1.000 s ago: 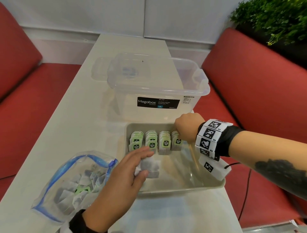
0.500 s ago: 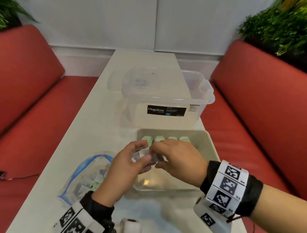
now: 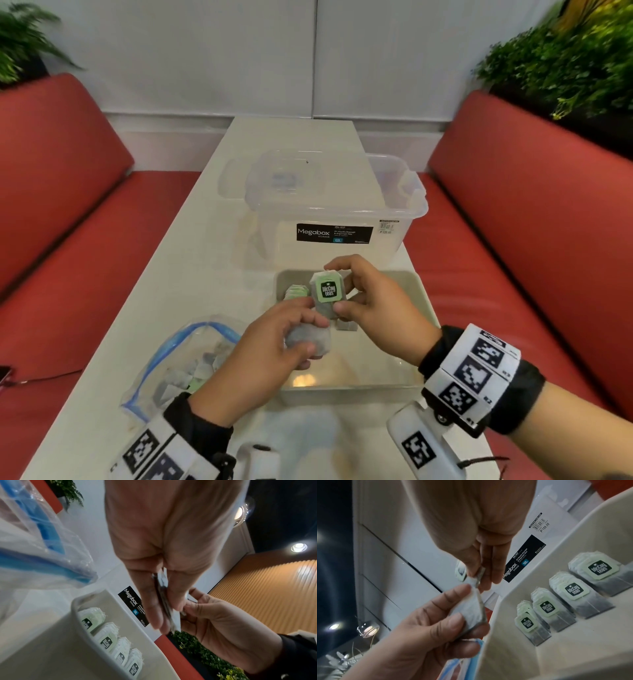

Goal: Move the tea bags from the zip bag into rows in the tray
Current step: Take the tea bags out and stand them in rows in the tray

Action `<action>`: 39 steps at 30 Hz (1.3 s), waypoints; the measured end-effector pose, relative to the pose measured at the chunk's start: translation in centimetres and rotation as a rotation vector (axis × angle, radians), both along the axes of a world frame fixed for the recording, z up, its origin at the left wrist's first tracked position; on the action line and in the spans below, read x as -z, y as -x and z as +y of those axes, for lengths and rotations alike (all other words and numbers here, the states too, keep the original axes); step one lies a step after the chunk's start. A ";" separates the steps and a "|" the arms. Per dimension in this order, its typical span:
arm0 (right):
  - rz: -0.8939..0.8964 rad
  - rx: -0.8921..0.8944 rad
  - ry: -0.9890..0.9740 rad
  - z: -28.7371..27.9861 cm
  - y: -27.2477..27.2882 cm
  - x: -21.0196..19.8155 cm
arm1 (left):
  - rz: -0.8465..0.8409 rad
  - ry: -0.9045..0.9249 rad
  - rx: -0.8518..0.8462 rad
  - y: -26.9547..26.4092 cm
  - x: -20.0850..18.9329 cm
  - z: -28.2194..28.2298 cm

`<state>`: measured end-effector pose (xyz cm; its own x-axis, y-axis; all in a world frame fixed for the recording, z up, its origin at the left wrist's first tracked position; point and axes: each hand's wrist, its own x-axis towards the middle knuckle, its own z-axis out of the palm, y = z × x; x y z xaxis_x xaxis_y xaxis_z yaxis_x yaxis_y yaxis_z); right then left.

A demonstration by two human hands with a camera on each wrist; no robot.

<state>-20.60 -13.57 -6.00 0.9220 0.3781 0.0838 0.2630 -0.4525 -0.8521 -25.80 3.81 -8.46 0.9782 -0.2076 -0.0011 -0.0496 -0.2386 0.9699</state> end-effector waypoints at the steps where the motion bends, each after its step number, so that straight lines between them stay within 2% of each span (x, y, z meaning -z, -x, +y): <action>1: 0.016 -0.008 -0.028 0.0 0.0 0.0 | -0.006 -0.032 0.035 0.0 -0.1 -0.2; 5: 0.047 -0.015 -0.013 -0.3 -0.1 -0.1 | -0.055 -0.144 0.045 -0.2 -0.2 -0.5; 7: 0.025 -0.026 0.029 -0.7 0.0 -0.5 | -0.120 -0.279 0.046 -0.6 0.0 -0.3; 10: -0.110 -0.024 0.183 -1.0 -0.2 -1.6 | -0.222 -0.494 0.101 -0.9 0.3 0.0; 12: -0.195 -0.044 0.277 -1.0 -0.6 -2.1 | -0.237 -0.543 0.136 -1.0 0.4 -0.1; 17: -0.224 -0.068 0.416 -1.1 -1.7 -2.4 | -0.235 -0.552 0.153 -1.0 0.5 -0.5; 26: -0.253 -0.114 0.513 -1.3 -1.8 -2.6 | -0.141 -0.314 0.188 -1.3 -0.6 -1.7; 30: -0.212 -0.131 0.623 -1.7 -2.1 -3.3 | -0.142 -0.311 0.200 -1.5 -0.1 -1.7; 35: -0.166 -0.073 0.795 -3.3 -4.1 -4.2 | -0.137 -0.343 0.086 -1.8 1.5 -1.0; 39: -0.094 -0.059 0.992 -4.2 -6.2 -3.3 | -0.196 -0.405 0.071 -1.8 2.4 -0.7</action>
<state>-14.41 -17.74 -2.70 0.9052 0.3617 -0.2231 0.3552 -0.9322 -0.0702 -24.03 3.12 -10.88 0.9514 -0.2952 0.0872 -0.2525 -0.5865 0.7695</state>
